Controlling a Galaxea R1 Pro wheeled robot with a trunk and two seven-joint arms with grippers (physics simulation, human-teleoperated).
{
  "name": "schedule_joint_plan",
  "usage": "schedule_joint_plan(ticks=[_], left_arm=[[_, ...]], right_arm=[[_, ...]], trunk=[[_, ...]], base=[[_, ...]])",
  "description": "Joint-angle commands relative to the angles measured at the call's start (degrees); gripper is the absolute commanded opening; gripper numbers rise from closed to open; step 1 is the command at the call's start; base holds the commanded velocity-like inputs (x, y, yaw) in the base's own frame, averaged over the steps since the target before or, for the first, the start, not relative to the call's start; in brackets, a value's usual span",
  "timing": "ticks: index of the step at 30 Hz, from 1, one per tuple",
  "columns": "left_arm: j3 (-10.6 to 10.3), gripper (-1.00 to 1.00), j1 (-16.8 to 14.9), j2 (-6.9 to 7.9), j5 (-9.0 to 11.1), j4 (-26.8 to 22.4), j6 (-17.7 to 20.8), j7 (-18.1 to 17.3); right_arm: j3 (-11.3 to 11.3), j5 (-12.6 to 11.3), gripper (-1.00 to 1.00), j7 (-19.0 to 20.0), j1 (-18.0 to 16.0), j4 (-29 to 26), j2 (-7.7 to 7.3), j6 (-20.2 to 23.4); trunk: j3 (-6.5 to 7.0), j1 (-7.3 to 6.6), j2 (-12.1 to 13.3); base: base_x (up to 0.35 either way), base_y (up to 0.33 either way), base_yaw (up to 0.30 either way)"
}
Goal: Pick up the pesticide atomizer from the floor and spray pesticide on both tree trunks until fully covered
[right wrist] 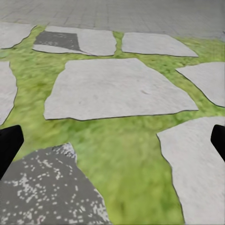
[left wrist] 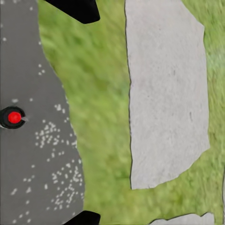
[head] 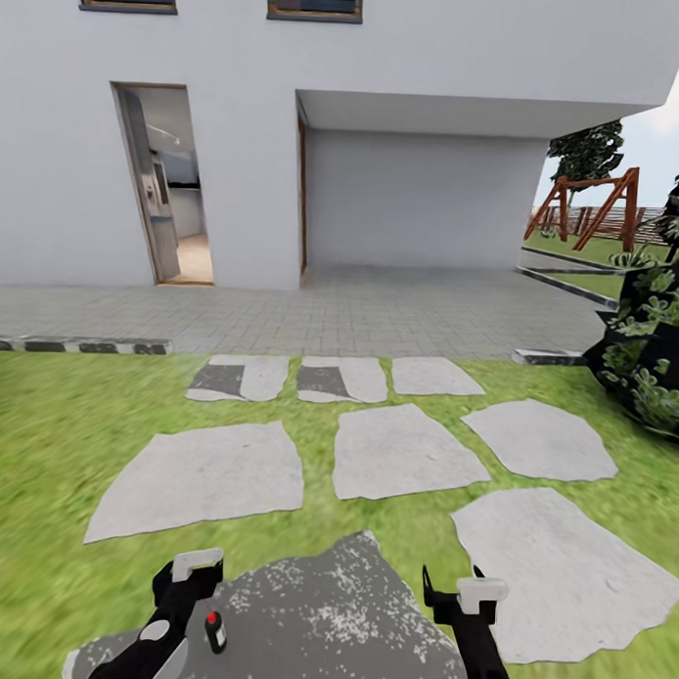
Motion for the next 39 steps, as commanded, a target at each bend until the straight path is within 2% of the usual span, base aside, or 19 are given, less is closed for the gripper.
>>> schedule_joint_plan(ticks=[1, 10, 21, 28, 39], left_arm=[[0.0, 1.00, 0.0, 0.00, 0.0, 0.0, 0.0, 0.0], [0.0, 1.00, 0.0, 0.02, 0.0, 0.0, 0.0, -0.1], [0.0, 1.00, 0.0, 0.13, 0.0, 0.0, 0.0, -0.1], [0.0, 1.00, 0.0, 0.53, 0.0, 0.0, 0.0, -0.1], [0.0, 1.00, 0.0, 0.61, -0.1, 0.0, 0.1, -0.1]], right_arm=[[0.0, 0.0, 1.00, 0.0, 0.0, 0.0, 0.00, 0.0], [0.0, 0.0, 1.00, 0.0, 0.0, 0.4, 0.08, 0.0], [0.0, 0.0, 1.00, -0.1, 0.0, 0.5, 0.09, 0.0], [0.0, 0.0, 1.00, -0.1, 0.0, 0.5, 0.09, 0.0], [0.0, -0.1, 1.00, -0.2, 0.0, 0.5, 0.10, 0.0]], trunk=[[0.00, 0.00, 0.0], [0.00, 0.00, 0.0], [0.00, 0.00, 0.0], [0.00, 0.00, 0.0], [-2.70, 2.42, -4.4]], base=[[0.049, 0.059, 0.000], [0.010, 0.022, -0.003], [0.000, 0.184, -0.248], [0.000, 0.012, -0.060], [0.000, 0.000, -0.001]])
